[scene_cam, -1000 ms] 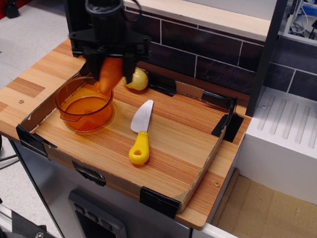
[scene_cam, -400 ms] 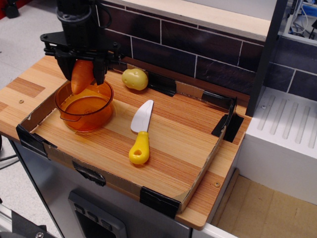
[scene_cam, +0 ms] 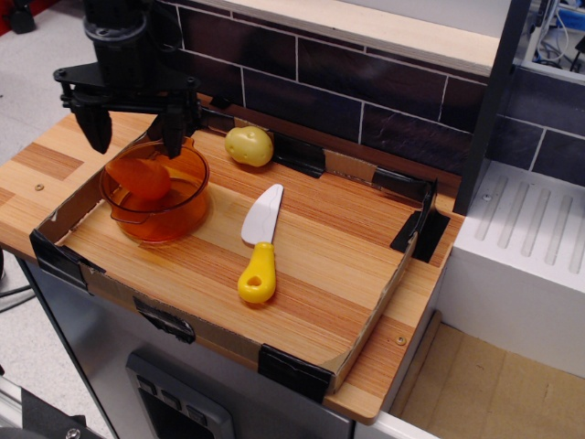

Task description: Put carrot in pot

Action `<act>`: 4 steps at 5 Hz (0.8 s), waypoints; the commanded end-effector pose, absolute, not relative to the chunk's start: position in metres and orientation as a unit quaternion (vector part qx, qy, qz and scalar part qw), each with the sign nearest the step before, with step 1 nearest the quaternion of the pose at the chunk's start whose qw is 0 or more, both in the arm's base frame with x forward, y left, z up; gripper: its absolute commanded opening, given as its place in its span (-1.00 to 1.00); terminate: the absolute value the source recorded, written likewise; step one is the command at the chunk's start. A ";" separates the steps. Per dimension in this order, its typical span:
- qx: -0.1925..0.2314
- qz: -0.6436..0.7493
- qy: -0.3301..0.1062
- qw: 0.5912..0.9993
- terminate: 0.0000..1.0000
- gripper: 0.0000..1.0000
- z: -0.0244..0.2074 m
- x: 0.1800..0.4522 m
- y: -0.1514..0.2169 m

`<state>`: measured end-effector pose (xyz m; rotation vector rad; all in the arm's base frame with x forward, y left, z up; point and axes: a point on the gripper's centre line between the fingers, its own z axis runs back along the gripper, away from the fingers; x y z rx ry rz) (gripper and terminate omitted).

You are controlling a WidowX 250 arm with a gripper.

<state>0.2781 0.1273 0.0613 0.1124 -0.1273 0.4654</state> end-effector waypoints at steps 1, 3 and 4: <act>0.042 0.229 -0.099 0.967 -1.00 1.00 0.104 0.286 0.118; 0.043 0.220 -0.094 0.970 -1.00 1.00 0.123 0.289 0.112; 0.043 0.220 -0.094 0.970 1.00 1.00 0.123 0.289 0.112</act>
